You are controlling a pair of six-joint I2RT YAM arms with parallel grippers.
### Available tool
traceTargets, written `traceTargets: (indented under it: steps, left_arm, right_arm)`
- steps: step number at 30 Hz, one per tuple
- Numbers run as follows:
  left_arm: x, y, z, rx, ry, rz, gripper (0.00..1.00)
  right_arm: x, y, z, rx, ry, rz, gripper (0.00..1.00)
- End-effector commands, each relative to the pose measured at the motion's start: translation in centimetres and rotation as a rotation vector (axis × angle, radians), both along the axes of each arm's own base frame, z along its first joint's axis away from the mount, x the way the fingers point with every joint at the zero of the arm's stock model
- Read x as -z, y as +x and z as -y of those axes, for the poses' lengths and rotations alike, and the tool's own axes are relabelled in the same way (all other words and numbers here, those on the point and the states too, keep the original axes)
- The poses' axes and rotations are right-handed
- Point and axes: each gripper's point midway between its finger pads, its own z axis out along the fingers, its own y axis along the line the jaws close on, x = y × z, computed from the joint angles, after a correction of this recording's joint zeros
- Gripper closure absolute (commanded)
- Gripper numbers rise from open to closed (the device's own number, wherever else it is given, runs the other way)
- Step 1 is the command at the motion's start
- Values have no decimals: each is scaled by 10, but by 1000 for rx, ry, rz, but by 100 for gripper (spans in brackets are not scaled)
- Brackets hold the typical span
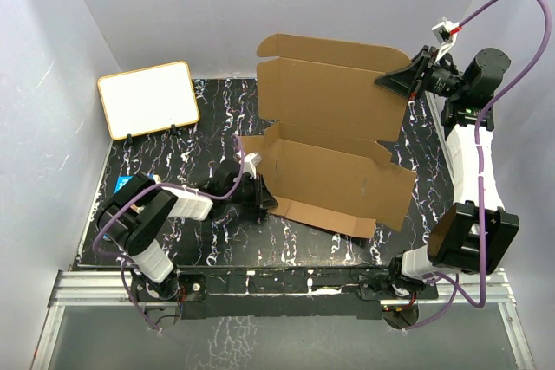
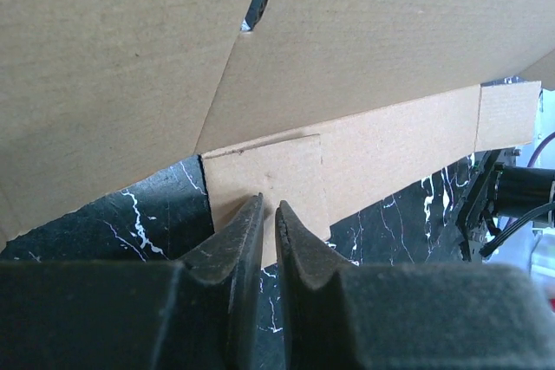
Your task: Fold the paper box
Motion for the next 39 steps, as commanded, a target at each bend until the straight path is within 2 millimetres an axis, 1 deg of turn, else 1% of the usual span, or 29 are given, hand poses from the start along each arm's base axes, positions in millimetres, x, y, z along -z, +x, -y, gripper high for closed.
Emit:
traceTargets:
  steps: [1, 4, 7, 11, 15, 20, 22, 23, 24, 27, 29, 31, 32, 33, 36, 39]
  left_arm:
    - [35, -16, -19, -3, 136, -78, 89]
    - [49, -21, -29, -13, 194, -107, 89]
    - [56, -22, -37, -16, 280, -109, 89]
    - [60, -20, -47, -11, 435, -61, 90]
    - [66, -23, -56, 2, 594, -6, 90]
    - [68, -23, -68, -21, 718, 44, 91]
    - [65, -22, -69, -32, 720, 57, 90]
    - [60, -20, -66, -36, 702, 67, 89]
    - [52, -18, -61, -42, 672, 78, 88]
    - [6, -11, -37, -49, 512, 142, 83]
    - [-31, -6, -25, -57, 406, 200, 69]
    - [-67, 1, -22, -74, 319, 255, 57]
    - [-83, 6, -24, -82, 278, 273, 50]
    - [-98, 11, -27, -92, 239, 291, 47]
    - [-144, 28, -40, -106, 84, 314, 39]
    - [-192, 53, -58, -114, -76, 384, 32]
  right_arm:
    - [-16, -10, -3, 4, -25, 84, 92]
    - [-16, -10, -3, 4, -25, 82, 92]
    - [-16, -9, -3, 5, -25, 83, 92]
    - [-15, -9, -3, 6, -24, 80, 92]
    - [-15, -9, -3, 5, -23, 78, 92]
    - [-16, -9, -3, 3, -23, 78, 92]
    - [-16, -9, -3, 3, -24, 79, 92]
    - [-16, -9, -3, 3, -24, 79, 92]
    - [-16, -9, -3, 3, -24, 80, 92]
    - [-17, -9, -3, 1, -25, 83, 92]
    - [-17, -8, -2, 4, -26, 85, 92]
    - [-18, -9, -2, 3, -27, 88, 92]
    - [-18, -8, -2, 4, -27, 87, 92]
    - [-17, -7, -1, 5, -27, 85, 92]
    - [-16, -7, -1, 4, -28, 85, 92]
    - [-16, -6, -1, 3, -29, 86, 92]
